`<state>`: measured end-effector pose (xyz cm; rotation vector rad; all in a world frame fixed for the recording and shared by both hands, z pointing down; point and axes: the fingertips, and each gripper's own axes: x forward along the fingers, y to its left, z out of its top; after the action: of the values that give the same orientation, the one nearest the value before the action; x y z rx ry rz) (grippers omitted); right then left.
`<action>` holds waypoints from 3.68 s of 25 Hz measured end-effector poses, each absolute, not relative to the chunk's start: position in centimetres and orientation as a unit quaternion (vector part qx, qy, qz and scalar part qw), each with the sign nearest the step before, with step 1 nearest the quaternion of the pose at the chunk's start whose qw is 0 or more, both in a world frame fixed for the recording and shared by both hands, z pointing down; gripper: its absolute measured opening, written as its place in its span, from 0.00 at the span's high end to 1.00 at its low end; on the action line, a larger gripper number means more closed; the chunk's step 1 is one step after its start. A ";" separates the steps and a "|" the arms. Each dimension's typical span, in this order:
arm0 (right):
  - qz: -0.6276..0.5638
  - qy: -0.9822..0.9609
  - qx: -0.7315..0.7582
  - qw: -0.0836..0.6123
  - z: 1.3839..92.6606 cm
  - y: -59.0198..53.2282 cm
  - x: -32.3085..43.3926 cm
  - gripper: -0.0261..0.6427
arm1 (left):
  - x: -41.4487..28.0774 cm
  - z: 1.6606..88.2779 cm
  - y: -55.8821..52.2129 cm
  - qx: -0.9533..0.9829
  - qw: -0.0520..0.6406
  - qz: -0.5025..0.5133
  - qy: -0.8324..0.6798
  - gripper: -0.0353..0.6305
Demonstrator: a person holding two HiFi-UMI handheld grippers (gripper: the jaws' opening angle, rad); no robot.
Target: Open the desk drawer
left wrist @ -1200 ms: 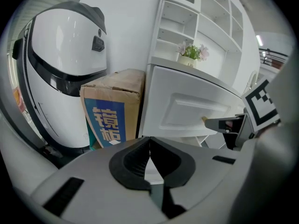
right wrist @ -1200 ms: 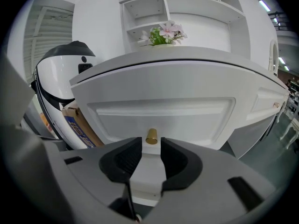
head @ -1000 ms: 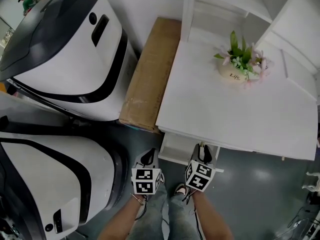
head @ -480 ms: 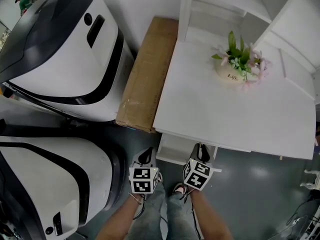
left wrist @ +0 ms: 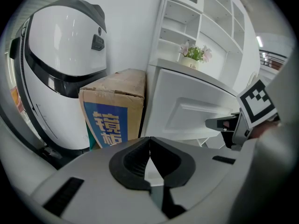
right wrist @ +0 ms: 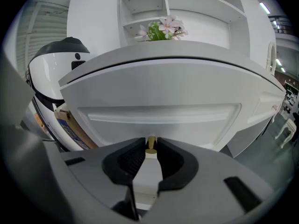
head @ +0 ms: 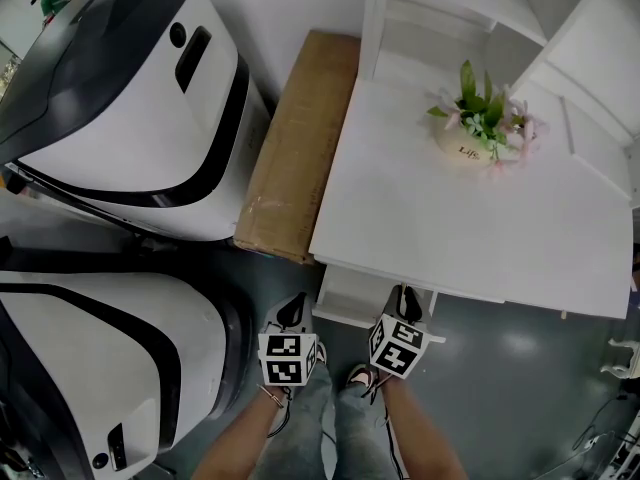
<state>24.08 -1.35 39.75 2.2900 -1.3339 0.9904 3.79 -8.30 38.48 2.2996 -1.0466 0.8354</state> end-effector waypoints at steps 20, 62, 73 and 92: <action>0.340 -0.453 0.809 0.156 39.7 -0.8 23.8 0.84 | 1.8 38.4 -7.3 0.838 0.239 0.305 -0.384 0.92; 0.362 -0.448 0.799 0.175 40.0 6.5 18.4 0.84 | -3.1 36.0 -3.2 0.831 0.244 0.289 -0.408 0.92; 0.370 -0.453 0.790 0.182 40.2 8.0 17.3 0.84 | -3.9 35.2 -2.3 0.825 0.246 0.286 -0.421 0.92; 0.376 -0.458 0.785 0.181 39.6 7.9 17.5 0.82 | -3.4 32.5 -2.1 0.827 0.239 0.283 -0.423 0.92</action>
<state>17.53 7.90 39.57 2.2173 -1.2944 1.0623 -3.44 -2.12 32.54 2.2653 -1.1583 0.7748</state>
